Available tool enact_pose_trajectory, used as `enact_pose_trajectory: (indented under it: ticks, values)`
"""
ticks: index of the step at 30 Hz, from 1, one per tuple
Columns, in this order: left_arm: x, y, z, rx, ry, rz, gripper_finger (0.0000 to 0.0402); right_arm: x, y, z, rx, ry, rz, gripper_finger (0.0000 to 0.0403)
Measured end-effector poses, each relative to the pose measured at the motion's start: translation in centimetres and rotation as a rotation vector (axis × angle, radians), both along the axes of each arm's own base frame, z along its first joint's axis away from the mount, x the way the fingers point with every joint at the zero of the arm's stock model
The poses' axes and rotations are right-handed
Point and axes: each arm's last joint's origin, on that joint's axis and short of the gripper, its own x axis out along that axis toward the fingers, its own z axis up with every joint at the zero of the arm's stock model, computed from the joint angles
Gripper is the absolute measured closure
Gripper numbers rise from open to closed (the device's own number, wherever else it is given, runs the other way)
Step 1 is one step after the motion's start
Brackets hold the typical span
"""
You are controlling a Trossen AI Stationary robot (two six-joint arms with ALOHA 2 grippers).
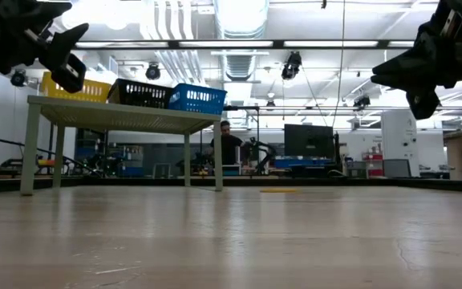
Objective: Pick & Place Office Desk Supplies
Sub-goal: Put the yellow rubber band into the yellow basket on the shelf
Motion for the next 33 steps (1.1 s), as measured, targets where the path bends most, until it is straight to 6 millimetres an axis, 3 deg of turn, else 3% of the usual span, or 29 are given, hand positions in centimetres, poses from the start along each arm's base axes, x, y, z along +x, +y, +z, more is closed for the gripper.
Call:
enact_pose_trajectory:
  ticks: [33]
  values:
    - [0.16, -0.01, -0.85, 0.032, 0.081, 0.002, 0.0259, 0.0, 0.0, 0.0, 0.0, 0.0, 0.0, 0.0335]
